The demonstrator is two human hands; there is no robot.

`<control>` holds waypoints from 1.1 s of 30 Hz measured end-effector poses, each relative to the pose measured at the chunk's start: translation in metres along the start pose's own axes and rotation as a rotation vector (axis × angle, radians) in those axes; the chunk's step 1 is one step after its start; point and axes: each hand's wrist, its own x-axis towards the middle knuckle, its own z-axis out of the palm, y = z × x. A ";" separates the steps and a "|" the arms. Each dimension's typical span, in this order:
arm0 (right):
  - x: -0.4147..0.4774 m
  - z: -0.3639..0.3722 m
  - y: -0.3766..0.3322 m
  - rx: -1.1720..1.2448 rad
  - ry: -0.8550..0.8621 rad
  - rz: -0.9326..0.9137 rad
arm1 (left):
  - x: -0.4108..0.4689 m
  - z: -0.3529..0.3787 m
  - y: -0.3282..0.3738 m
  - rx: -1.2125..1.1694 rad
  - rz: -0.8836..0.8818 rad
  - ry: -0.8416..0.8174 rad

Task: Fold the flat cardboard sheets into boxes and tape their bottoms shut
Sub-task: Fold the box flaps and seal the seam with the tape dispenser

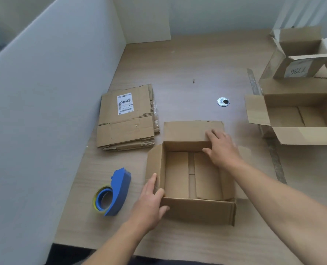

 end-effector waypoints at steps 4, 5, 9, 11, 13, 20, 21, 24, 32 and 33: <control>0.010 0.010 -0.007 -0.036 0.034 0.091 | 0.002 0.000 -0.002 -0.004 -0.008 0.006; 0.012 0.012 -0.008 -0.029 0.034 0.118 | 0.003 -0.001 -0.003 0.000 -0.008 0.008; 0.014 0.018 -0.006 -0.074 0.023 0.161 | 0.005 -0.001 -0.002 0.009 -0.010 0.007; 0.014 0.018 -0.006 -0.087 0.024 0.155 | 0.005 0.000 -0.001 0.001 -0.016 0.011; 0.016 0.016 -0.006 -0.091 0.022 0.148 | 0.004 0.001 0.000 -0.011 -0.025 0.015; -0.007 0.021 -0.005 -0.022 0.013 0.169 | -0.010 0.004 -0.009 -0.004 -0.017 0.020; -0.013 0.022 -0.009 -0.038 0.015 0.170 | -0.014 0.005 -0.010 0.002 -0.009 0.021; -0.039 0.024 -0.026 -0.051 0.081 0.053 | -0.024 0.009 -0.016 0.006 -0.004 0.022; -0.159 0.049 -0.090 0.022 -0.301 -0.201 | -0.067 0.010 -0.030 0.087 0.036 0.094; -0.172 0.051 -0.094 -0.043 -0.324 -0.198 | -0.077 0.010 -0.033 0.103 0.043 0.122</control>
